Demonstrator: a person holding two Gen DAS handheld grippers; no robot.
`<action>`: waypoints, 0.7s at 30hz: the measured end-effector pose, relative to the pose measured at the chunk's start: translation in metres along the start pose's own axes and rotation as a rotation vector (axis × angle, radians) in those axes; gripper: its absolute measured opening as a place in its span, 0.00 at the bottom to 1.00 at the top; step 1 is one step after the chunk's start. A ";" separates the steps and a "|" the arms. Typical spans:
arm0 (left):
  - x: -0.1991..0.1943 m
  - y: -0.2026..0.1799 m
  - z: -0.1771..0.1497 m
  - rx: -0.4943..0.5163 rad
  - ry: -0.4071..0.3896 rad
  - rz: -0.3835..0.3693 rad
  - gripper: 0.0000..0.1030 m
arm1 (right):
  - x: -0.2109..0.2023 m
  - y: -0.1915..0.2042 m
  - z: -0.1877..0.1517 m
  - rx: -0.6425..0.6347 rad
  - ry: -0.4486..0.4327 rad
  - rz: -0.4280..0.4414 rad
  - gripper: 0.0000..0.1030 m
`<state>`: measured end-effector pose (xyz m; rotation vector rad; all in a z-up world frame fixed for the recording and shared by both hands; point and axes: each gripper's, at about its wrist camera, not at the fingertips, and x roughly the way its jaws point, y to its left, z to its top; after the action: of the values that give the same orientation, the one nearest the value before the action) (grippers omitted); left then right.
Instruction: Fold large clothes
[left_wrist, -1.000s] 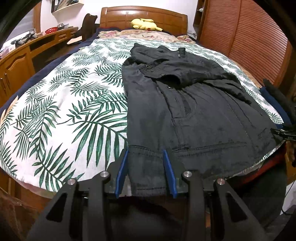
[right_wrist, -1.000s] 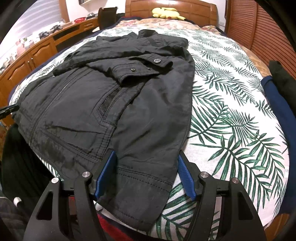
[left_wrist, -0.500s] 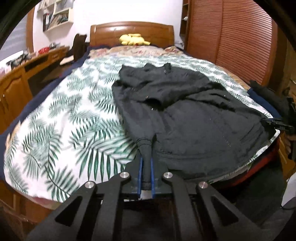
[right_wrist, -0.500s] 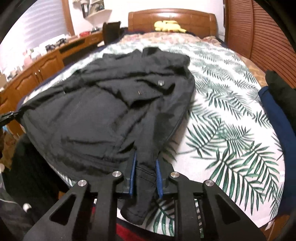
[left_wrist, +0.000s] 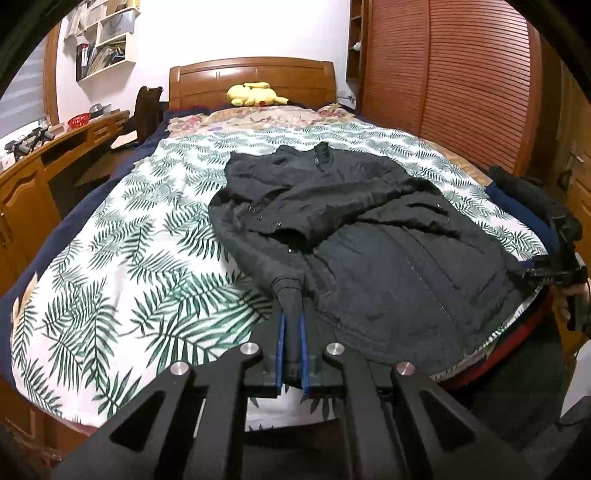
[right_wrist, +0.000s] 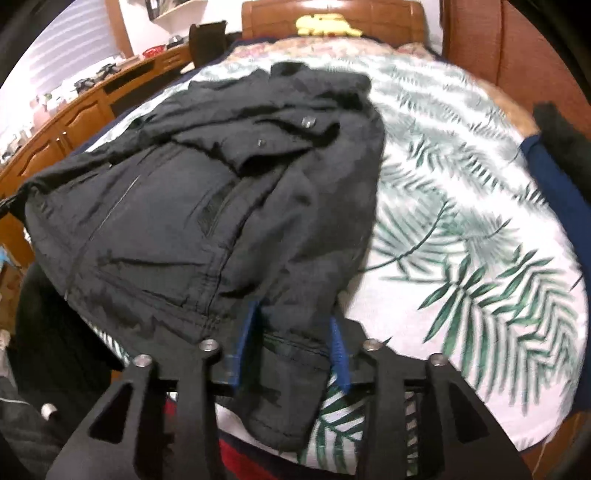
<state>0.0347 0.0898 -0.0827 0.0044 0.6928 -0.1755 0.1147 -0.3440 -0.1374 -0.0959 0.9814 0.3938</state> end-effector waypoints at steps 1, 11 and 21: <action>0.000 0.000 0.002 0.001 -0.005 -0.002 0.03 | 0.001 0.000 0.000 -0.002 0.004 0.003 0.41; -0.015 -0.014 0.041 0.045 -0.072 -0.020 0.02 | -0.033 0.003 0.024 0.006 -0.122 0.057 0.13; -0.059 -0.021 0.080 0.056 -0.160 -0.020 0.02 | -0.117 0.020 0.077 0.057 -0.392 0.145 0.11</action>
<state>0.0374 0.0740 0.0172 0.0371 0.5286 -0.2126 0.1106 -0.3386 0.0041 0.1026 0.6133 0.4954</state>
